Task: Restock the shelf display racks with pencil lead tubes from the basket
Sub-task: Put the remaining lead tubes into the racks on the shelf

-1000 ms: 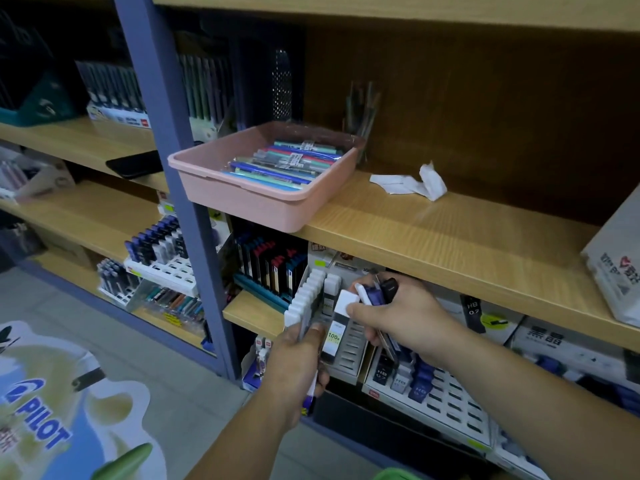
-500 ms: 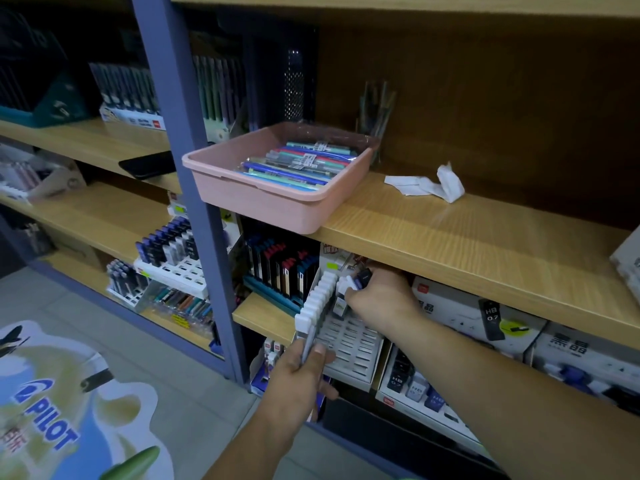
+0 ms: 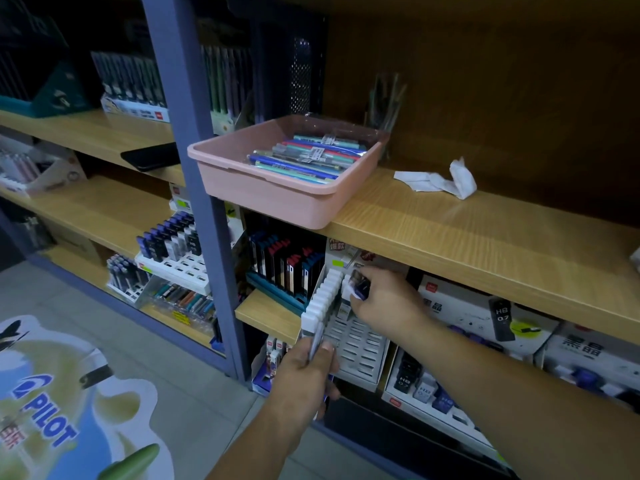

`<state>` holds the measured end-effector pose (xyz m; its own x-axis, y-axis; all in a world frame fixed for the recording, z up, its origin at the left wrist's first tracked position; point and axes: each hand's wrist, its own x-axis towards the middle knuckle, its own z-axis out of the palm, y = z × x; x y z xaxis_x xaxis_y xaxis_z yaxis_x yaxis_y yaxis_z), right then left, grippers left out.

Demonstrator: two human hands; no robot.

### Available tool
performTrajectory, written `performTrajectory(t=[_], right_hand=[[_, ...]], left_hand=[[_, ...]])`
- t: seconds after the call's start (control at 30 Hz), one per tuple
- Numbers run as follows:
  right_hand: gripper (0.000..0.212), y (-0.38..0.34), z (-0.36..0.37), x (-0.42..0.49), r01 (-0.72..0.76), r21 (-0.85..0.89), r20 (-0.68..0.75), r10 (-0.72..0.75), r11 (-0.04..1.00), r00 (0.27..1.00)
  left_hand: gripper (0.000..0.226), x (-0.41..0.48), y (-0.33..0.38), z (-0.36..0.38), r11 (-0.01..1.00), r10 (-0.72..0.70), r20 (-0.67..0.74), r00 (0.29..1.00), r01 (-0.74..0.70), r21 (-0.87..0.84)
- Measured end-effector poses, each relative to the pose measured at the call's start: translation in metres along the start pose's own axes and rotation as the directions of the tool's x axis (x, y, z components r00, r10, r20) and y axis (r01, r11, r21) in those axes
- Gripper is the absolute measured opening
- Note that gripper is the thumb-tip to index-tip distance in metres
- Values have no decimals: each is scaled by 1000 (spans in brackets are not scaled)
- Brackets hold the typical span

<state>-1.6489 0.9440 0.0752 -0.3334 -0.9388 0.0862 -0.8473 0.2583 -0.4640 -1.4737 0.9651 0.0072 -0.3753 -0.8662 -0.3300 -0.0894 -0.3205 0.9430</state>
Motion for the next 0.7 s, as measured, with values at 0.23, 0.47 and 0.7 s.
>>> performTrajectory(t=[0.23, 0.47, 0.7], right_hand=[[12, -5, 4, 4, 65, -70, -10, -66, 995, 998], [18, -13, -6, 5, 97, -178, 75, -85, 979, 994], [25, -17, -23, -25, -162, 511, 388, -58, 844, 920]], left_hand=[[16, 0, 10, 1, 991, -53, -6, 999, 52, -123], [18, -7, 13, 4, 992, 1, 45, 999, 5, -126], [20, -7, 20, -1, 986, 116, 22, 993, -112, -121]])
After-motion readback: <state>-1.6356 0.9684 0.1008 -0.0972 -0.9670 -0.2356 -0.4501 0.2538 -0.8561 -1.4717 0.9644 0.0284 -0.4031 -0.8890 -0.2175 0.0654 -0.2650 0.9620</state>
